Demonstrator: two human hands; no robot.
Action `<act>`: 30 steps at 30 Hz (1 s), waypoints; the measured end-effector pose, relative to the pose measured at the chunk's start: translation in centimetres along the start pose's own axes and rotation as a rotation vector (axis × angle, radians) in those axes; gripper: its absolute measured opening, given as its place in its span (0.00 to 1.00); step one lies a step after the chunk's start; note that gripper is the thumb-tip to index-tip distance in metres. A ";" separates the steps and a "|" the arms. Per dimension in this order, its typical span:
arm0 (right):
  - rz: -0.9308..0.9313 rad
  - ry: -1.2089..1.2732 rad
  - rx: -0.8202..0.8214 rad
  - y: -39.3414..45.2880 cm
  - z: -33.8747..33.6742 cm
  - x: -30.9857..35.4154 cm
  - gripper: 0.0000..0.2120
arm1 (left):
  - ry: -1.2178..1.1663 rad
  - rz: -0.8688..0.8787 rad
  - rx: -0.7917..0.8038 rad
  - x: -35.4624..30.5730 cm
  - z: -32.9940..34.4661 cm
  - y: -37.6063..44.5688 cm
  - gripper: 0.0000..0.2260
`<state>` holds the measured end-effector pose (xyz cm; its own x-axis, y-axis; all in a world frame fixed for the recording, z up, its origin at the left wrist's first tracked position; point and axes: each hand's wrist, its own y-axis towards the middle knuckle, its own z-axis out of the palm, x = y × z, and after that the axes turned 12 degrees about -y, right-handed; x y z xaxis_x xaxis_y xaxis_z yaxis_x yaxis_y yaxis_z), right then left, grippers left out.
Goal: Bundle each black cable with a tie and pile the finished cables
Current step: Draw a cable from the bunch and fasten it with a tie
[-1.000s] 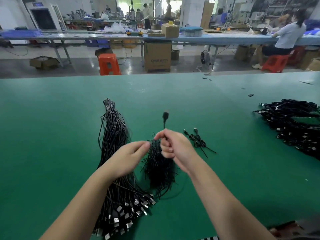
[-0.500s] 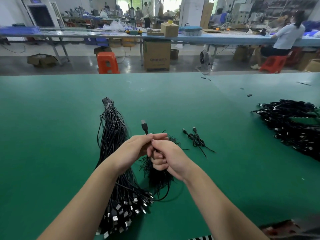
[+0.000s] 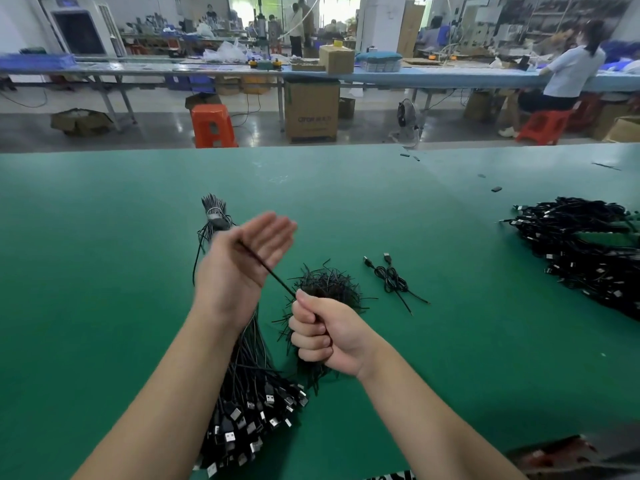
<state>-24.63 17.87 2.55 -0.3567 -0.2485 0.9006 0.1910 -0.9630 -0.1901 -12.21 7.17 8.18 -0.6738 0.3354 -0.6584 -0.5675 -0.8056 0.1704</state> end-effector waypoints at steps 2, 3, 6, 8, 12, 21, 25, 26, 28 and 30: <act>0.015 0.118 0.009 0.1 -0.1 -0.5 0.21 | -0.288 -0.083 0.063 -1.8 -0.5 0.5 0.19; 0.011 0.179 0.012 0.1 -0.2 -0.6 0.21 | -0.345 -0.222 0.155 -2.6 -0.5 0.3 0.17; -0.008 0.228 0.018 0.2 -0.5 -0.1 0.19 | 0.055 -0.659 0.456 -3.1 -1.2 -0.9 0.18; 0.005 0.117 0.005 0.2 -0.5 0.3 0.18 | 0.501 -0.816 0.502 -2.7 -1.8 -1.5 0.21; 0.001 -0.110 -0.038 0.0 0.0 0.2 0.17 | 0.907 -0.892 0.367 -2.2 -2.4 -1.8 0.18; -0.112 -0.131 -0.094 -0.2 0.4 0.2 0.18 | 0.890 -0.321 0.101 -0.4 -4.6 -1.6 0.15; -0.113 -0.089 -0.049 0.6 1.7 -0.8 0.18 | 0.492 -0.099 -0.171 2.6 -3.6 -1.7 0.15; -0.105 -0.078 -0.041 0.8 2.0 -1.1 0.18 | 0.341 -0.079 -0.255 2.9 -3.1 -1.4 0.17; -0.076 -0.045 -0.040 1.0 2.1 -1.9 0.18 | 0.020 -0.085 -0.365 2.6 -2.5 -0.8 0.21; -0.043 -0.013 -0.061 1.1 1.9 -2.7 0.18 | -0.180 -0.093 -0.405 1.4 -2.0 -0.3 0.21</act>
<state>-21.68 17.72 0.64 -0.3516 -0.2061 0.9132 0.1198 -0.9773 -0.1745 -12.01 6.92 5.74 -0.7207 0.4658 -0.5134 -0.4227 -0.8823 -0.2072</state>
